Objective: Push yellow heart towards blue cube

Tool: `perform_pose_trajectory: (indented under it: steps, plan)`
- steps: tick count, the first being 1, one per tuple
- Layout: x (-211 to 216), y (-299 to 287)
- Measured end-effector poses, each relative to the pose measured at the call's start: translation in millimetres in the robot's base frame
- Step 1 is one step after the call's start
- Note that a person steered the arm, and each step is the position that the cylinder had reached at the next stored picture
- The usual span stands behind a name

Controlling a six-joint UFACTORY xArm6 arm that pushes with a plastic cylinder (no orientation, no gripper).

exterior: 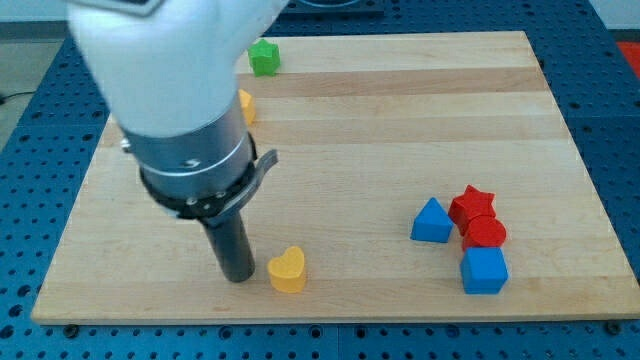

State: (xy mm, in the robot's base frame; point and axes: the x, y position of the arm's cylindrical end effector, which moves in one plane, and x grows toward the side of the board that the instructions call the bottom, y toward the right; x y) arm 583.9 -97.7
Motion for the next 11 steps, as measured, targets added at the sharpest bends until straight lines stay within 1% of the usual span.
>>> perform_pose_trajectory:
  steps: [1,2,3,11]
  plan:
    - [5,81]
    - [-1,118]
    - [-4,127]
    - [-8,127]
